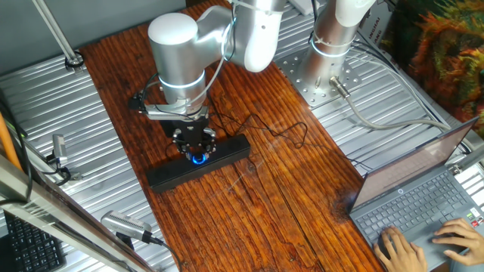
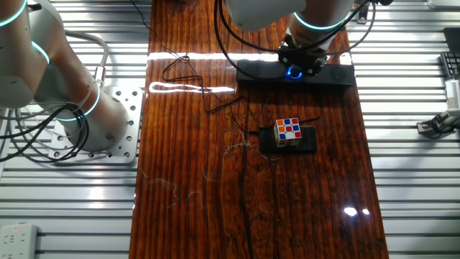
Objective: Turn the knob to increase the volume of the speaker
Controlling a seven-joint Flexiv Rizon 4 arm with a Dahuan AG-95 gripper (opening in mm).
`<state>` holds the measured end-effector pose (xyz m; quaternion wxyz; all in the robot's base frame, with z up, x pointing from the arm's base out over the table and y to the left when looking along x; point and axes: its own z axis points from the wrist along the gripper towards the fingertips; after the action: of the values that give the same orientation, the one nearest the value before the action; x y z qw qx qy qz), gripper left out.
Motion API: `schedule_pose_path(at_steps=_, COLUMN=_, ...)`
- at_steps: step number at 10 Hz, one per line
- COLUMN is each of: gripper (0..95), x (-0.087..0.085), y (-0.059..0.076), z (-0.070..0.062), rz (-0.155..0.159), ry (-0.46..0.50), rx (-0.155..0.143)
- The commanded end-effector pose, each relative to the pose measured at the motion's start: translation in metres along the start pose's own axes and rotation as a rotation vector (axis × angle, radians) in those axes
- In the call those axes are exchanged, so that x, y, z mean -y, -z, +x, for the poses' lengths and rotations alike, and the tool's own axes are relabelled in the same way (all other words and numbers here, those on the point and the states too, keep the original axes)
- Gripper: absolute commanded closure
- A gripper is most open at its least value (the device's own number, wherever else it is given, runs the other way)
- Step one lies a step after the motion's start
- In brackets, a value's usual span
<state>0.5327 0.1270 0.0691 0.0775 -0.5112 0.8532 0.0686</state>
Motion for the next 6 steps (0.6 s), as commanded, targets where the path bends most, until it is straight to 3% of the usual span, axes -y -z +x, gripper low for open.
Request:
schedule_pose_path(at_steps=1, gripper=57.0, x=-0.0004, y=-0.0001, z=0.0, rz=-0.001, ry=-0.003, rx=0.0)
schedule_pose_path(at_steps=2, gripper=76.0, x=-0.0006, y=-0.0003, z=0.0002, rz=0.0, ry=-0.007, rx=-0.001)
schedule_pose_path(at_steps=6, gripper=76.0, x=-0.0011, y=-0.0007, z=0.0006, rz=0.0, ry=-0.013, rx=0.003)
